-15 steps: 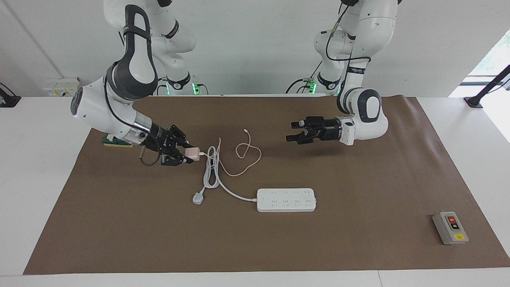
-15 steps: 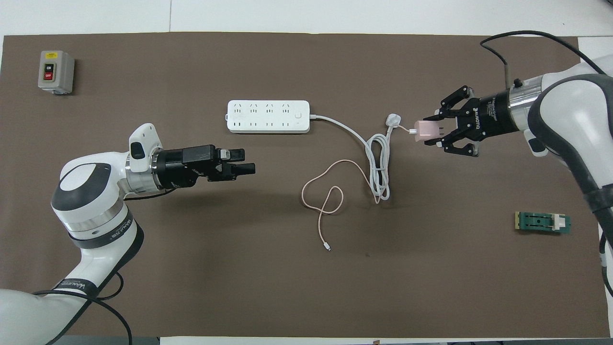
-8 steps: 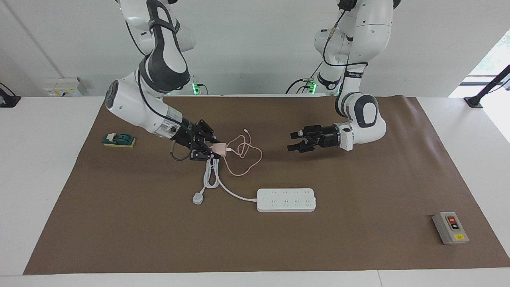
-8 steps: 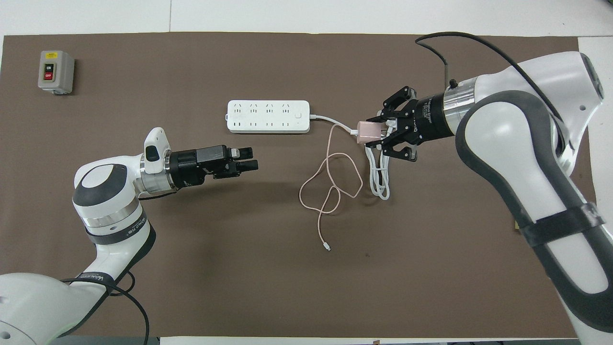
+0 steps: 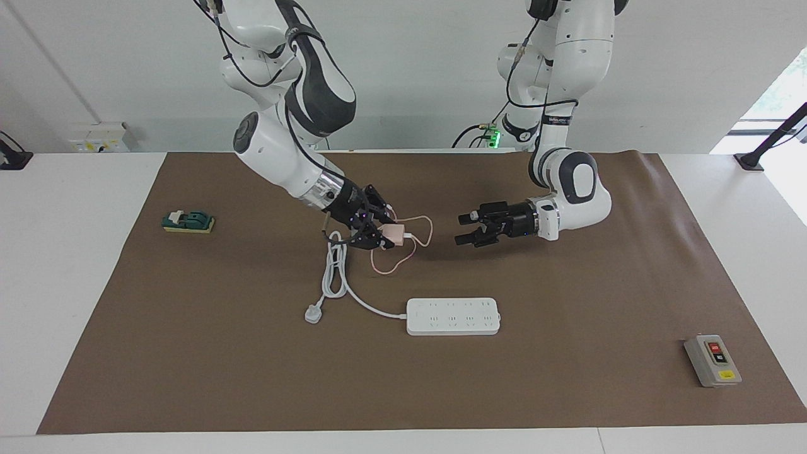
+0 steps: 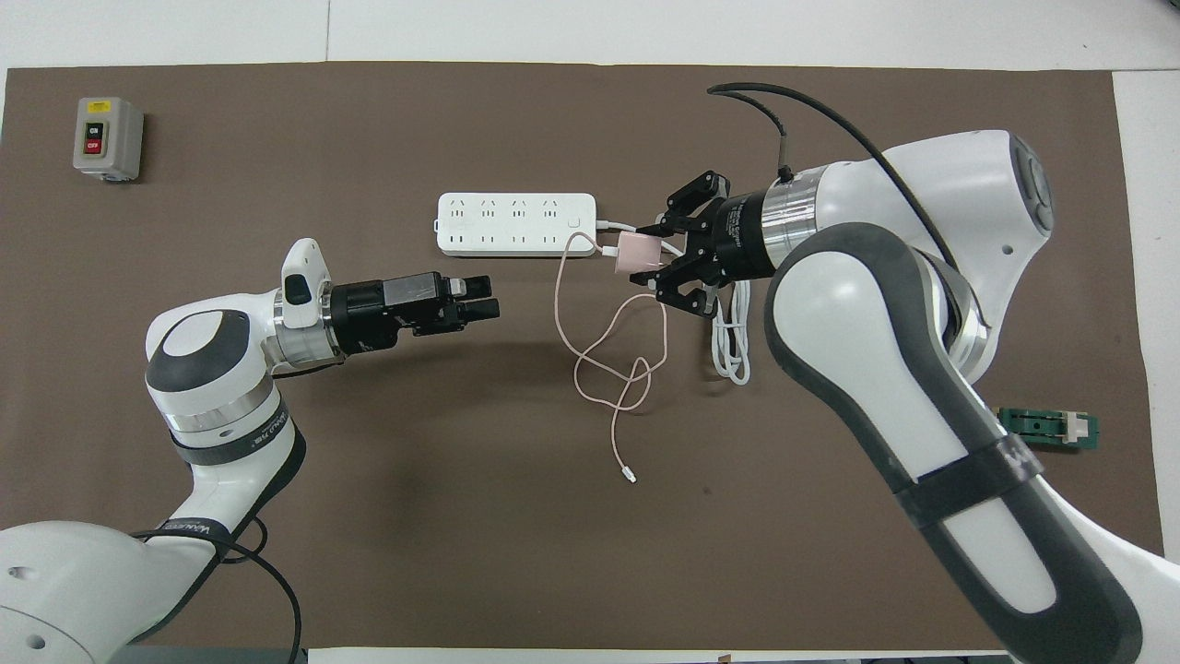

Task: Plug charger into power strip
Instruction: 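Carry the charger with the right gripper into the left gripper's fingers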

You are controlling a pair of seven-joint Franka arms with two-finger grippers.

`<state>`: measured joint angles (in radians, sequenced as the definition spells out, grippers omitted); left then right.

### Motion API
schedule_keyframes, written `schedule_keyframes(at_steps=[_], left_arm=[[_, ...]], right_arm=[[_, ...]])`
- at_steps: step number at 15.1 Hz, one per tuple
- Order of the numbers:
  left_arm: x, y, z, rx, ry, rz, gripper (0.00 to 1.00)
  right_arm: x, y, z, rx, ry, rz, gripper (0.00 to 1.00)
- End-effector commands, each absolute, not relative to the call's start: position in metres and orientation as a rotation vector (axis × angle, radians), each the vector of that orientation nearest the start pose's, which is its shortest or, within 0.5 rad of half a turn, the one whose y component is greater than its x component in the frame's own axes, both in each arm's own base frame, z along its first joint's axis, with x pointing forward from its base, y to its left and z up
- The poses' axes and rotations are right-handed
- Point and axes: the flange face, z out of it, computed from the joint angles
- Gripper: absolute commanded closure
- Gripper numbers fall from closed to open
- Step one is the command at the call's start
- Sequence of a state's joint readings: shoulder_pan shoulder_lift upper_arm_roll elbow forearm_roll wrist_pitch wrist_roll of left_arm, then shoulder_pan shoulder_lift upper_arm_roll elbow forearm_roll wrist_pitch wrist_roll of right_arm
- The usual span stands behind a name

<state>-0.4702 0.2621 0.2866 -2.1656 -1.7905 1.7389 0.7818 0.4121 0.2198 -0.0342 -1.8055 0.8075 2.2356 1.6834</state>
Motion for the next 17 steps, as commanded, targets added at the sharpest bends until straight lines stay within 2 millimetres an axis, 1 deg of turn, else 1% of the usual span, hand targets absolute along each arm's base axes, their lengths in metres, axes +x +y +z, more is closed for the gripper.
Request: schedule_keyframes(at_steps=[1, 2, 4, 5, 9, 12, 17], left_arm=[[0.536, -0.196, 0.313, 1.615, 0.119, 0.037, 0.0], [0.536, -0.196, 0.312, 1.615, 0.121, 0.037, 0.0], [0.536, -0.196, 0.313, 1.615, 0.12, 0.038, 0.0], [0.537, -0.196, 0.313, 1.614, 0.121, 0.039, 0.0], [0.537, -0.196, 0.312, 1.614, 0.123, 0.038, 0.0], [0.536, -0.197, 0.31, 1.612, 0.127, 0.035, 0.0], [0.537, -0.196, 0.31, 1.613, 0.125, 0.041, 0.0]], right_arm=[[0.579, 0.275, 0.448, -1.572, 1.974, 0.636, 1.0], [0.578, 0.278, 0.447, -1.564, 1.974, 0.64, 1.0], [0.57, 0.291, 0.444, -1.589, 1.963, 0.652, 1.0], [0.565, 0.299, 0.445, -1.604, 1.953, 0.655, 1.0], [0.552, 0.321, 0.447, -1.643, 1.924, 0.672, 1.0], [0.538, 0.333, 0.438, -1.625, 1.929, 0.674, 1.0], [0.533, 0.341, 0.436, -1.627, 1.916, 0.653, 1.0]])
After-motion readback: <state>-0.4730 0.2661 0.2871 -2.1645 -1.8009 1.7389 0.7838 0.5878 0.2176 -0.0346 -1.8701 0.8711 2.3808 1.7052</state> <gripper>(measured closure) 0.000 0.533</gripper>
